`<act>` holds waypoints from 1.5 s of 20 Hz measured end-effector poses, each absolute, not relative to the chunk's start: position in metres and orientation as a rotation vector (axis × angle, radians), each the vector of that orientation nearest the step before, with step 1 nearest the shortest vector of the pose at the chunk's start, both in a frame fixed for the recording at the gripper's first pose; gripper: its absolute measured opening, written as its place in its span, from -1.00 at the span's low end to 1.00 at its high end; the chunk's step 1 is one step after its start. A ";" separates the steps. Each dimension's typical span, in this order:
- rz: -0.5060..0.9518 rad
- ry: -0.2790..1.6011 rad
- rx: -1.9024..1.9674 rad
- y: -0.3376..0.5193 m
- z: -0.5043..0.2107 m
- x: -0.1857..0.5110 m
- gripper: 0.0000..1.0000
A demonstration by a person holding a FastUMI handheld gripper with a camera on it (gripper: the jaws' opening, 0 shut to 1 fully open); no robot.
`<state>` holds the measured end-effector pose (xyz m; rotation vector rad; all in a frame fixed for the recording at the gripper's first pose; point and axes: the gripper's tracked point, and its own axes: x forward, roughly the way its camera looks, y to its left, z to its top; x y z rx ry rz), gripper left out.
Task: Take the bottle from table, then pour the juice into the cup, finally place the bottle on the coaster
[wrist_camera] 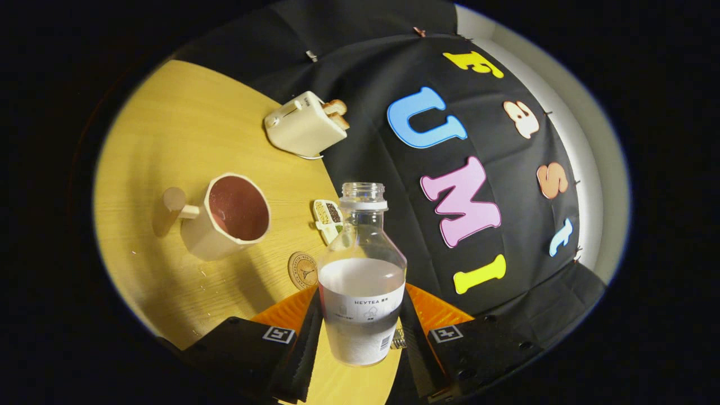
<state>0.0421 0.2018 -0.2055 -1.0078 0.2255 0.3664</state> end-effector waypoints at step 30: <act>0.461 0.087 -1.554 0.214 -0.222 0.058 0.43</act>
